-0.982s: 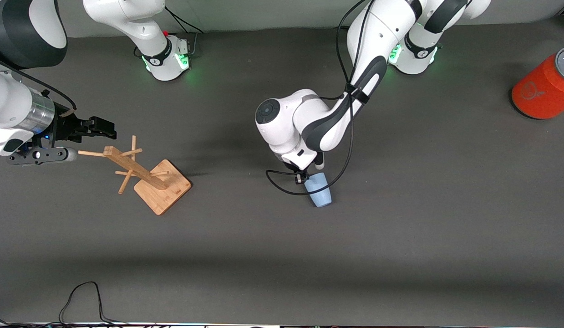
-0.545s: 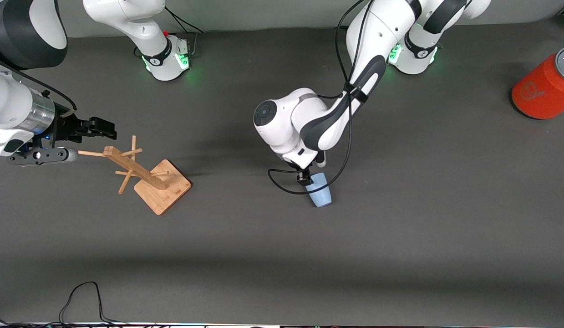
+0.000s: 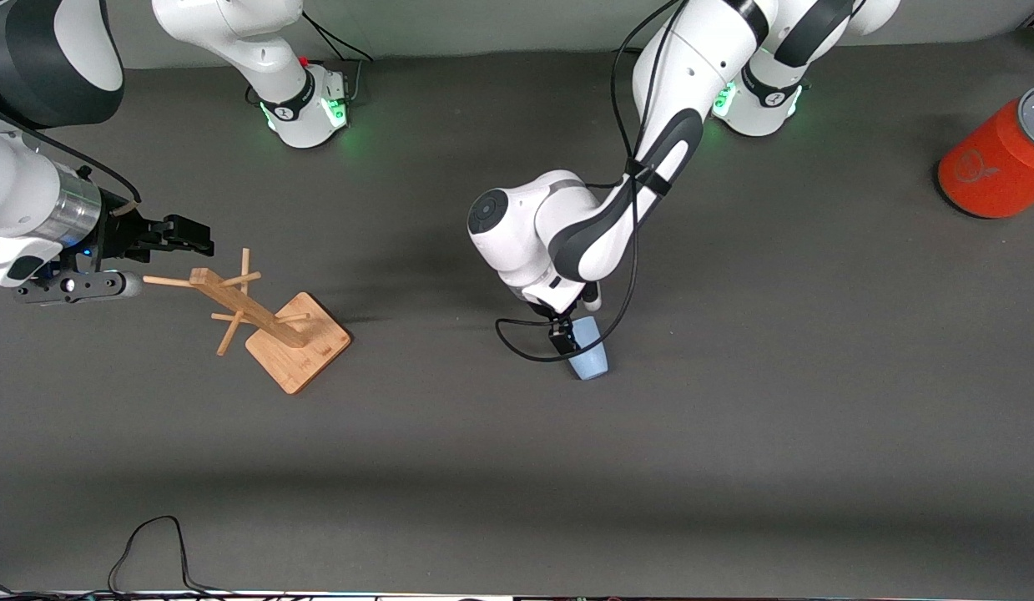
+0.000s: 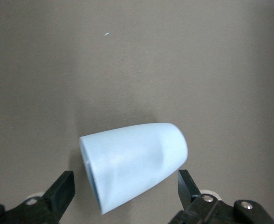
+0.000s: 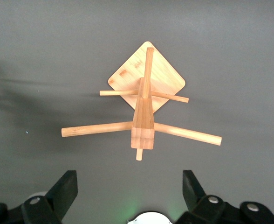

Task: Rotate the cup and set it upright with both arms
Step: 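Turn the cup upright and lower it onto the table with the left gripper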

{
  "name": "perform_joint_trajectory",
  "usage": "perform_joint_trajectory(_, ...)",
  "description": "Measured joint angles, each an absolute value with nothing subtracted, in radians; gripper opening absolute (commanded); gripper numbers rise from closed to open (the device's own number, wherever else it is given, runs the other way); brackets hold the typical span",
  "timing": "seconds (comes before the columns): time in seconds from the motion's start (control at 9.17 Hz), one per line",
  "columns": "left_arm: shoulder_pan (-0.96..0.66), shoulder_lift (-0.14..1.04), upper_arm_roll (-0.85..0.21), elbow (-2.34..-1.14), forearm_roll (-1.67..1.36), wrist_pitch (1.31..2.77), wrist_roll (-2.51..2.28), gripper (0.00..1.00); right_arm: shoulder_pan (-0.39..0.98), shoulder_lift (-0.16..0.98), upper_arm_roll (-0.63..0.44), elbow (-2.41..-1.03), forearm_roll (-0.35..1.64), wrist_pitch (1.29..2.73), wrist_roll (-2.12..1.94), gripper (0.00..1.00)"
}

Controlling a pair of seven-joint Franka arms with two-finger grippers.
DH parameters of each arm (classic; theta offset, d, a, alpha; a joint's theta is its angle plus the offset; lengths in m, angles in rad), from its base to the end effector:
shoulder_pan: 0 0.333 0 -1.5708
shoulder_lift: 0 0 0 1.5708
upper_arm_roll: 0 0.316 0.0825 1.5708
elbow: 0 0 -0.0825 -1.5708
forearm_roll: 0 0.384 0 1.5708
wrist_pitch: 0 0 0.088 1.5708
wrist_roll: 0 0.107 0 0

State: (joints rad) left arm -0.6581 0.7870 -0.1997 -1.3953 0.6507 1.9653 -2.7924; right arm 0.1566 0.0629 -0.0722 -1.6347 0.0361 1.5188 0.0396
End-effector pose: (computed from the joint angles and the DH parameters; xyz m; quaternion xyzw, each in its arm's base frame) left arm 0.5169 -0.4952 0.2348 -0.6553 -0.7192 -0.2278 0.0369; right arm 0.5587 0.0524 0.5557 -0.9957 -0.0215 0.0900 0.0102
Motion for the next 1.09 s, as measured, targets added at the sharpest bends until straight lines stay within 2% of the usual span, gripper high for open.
perform_joint_trajectory(0.22, -0.655, 0.789, -0.197, -1.403, 0.667, 1.981, -2.801, 0.90, 0.157, 0.065, -0.072, -1.635, 0.036, 1.520, 0.040, 1.00)
perform_joint_trajectory(0.33, -0.655, 0.792, -0.197, -1.411, 0.677, 1.993, -2.804, 0.81, 0.157, 0.065, -0.072, -1.635, 0.036, 1.521, 0.040, 1.00)
perform_joint_trajectory(0.44, -0.655, 0.800, -0.197, -1.416, 0.688, 2.003, -2.807, 0.36, 0.157, 0.065, -0.072, -1.635, 0.036, 1.522, 0.040, 1.00)
perform_joint_trajectory(0.55, -0.655, 0.809, -0.196, -1.417, 0.693, 2.014, -2.808, 0.00, 0.157, 0.065, -0.072, -1.635, 0.036, 1.522, 0.040, 1.00)
perform_joint_trajectory(1.09, -0.655, 0.810, -0.198, -1.405, 0.698, 2.011, -2.788, 0.00, 0.156, 0.065, -0.073, -1.635, 0.036, 1.523, 0.038, 1.00)
